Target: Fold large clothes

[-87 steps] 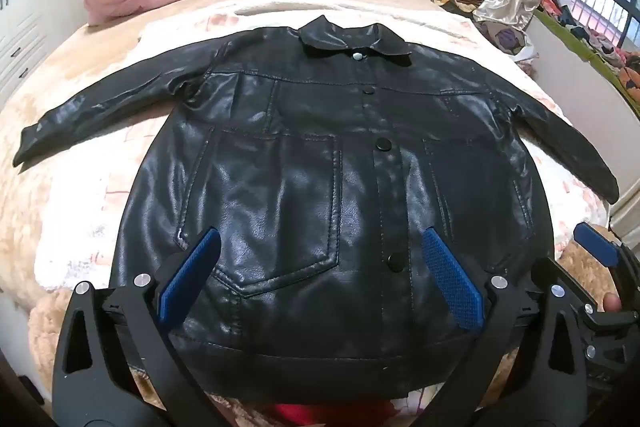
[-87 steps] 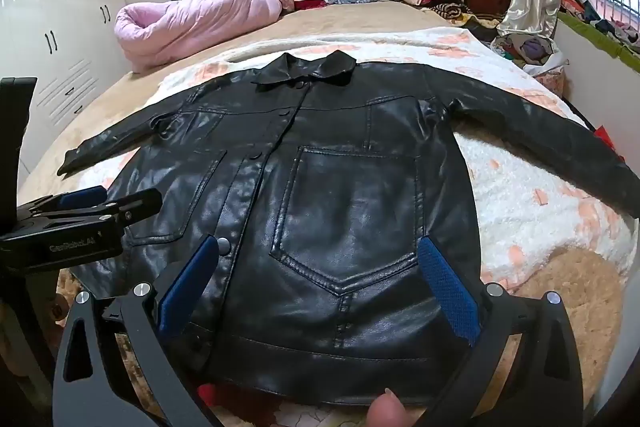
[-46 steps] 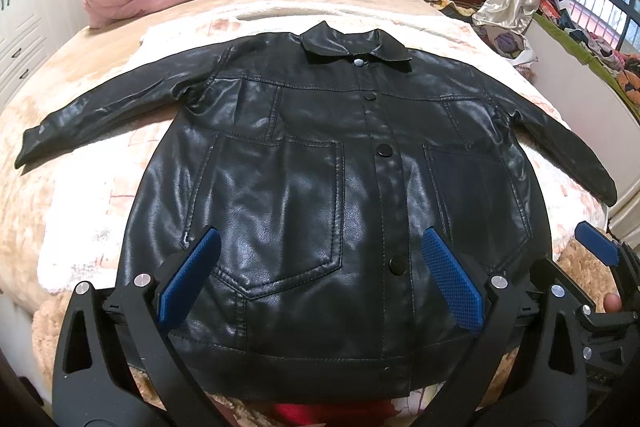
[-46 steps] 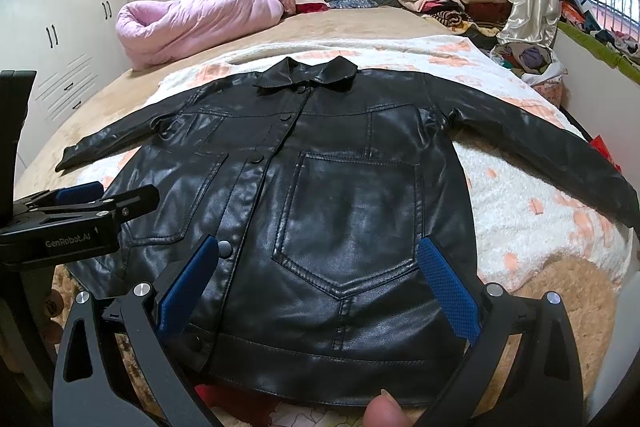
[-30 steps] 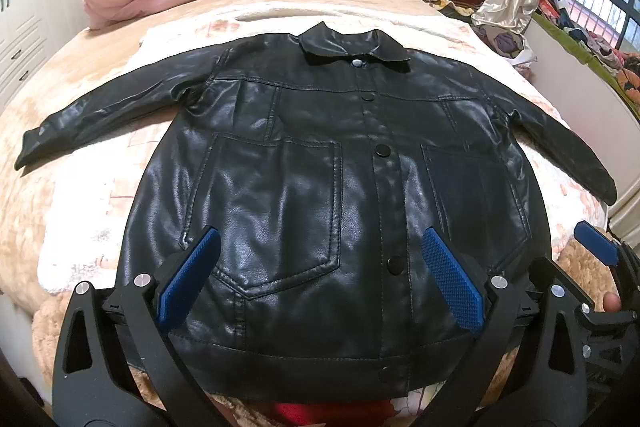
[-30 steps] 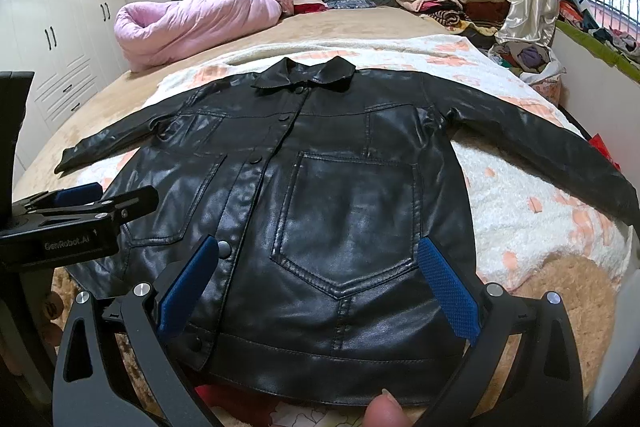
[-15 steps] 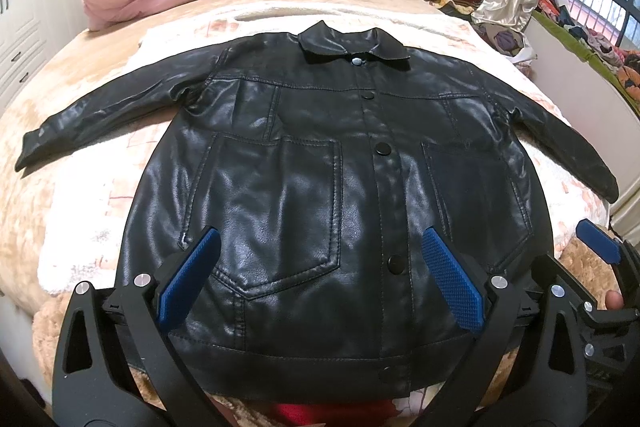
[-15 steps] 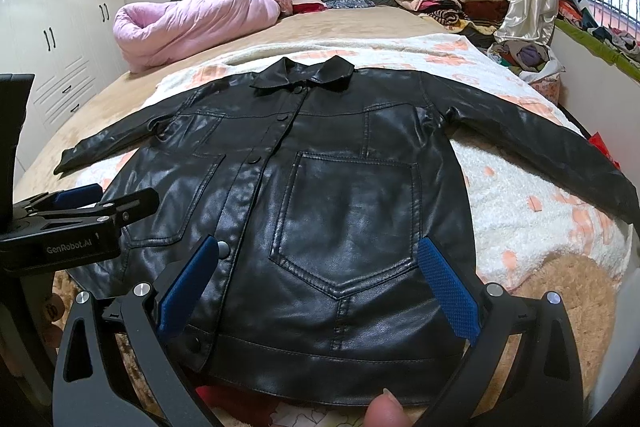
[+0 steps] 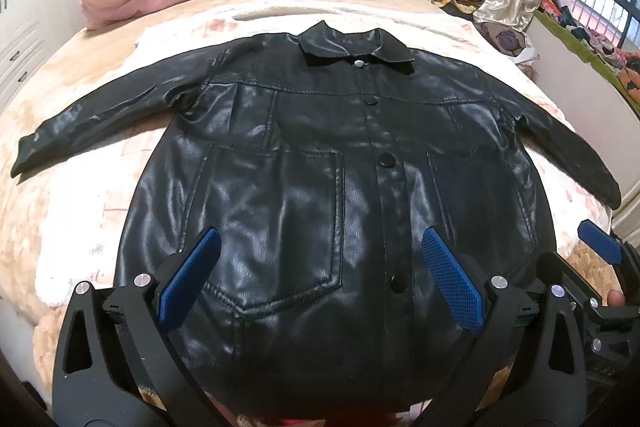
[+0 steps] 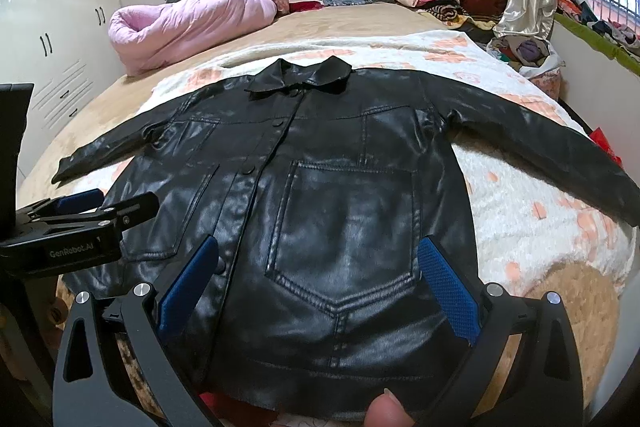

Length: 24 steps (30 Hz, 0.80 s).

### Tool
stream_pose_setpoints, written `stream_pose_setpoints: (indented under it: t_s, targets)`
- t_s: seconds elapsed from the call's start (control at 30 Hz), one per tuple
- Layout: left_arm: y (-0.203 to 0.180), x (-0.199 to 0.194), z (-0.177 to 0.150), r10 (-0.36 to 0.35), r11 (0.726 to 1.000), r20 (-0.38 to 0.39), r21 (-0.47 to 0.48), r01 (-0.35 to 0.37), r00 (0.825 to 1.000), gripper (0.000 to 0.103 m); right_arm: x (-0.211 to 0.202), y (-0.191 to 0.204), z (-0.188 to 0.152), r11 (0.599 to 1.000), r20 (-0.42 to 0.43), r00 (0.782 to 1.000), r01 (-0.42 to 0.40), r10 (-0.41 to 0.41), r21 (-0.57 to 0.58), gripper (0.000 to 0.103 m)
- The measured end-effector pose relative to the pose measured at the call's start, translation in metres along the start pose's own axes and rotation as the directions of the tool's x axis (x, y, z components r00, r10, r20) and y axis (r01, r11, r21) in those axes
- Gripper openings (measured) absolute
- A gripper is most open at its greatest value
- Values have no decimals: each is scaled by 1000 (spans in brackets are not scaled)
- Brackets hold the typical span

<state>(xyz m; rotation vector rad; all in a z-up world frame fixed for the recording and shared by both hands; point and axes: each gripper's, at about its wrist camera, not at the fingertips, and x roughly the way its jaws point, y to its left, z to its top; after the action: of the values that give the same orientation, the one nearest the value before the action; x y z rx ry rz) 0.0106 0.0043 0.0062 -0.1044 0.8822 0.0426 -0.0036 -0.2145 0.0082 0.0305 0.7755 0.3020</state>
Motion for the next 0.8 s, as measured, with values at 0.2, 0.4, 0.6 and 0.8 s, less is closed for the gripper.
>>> stream_pose_setpoints:
  t_s: [0.2,0.4,0.6,0.8]
  targets:
    - [1,11,18,3,1000,0,4,-3,1000,94,10,-5,19,1000,-1,1000,-1,1,18,99]
    - [1,26,37,2,1000,-10,-8,-2,1000,94,21,-14,41,998,-2,1000,-24,25,66,99]
    - [-2,36,57,6,1000,-11,-7,-6,1000,94,38,-23,67,993,-10,999,-31,32,114,99]
    - [-4,47,78,-11,1000,-20,-7,11,1000,94,49,-35,84,988,-7,1000,-28,29,153,99]
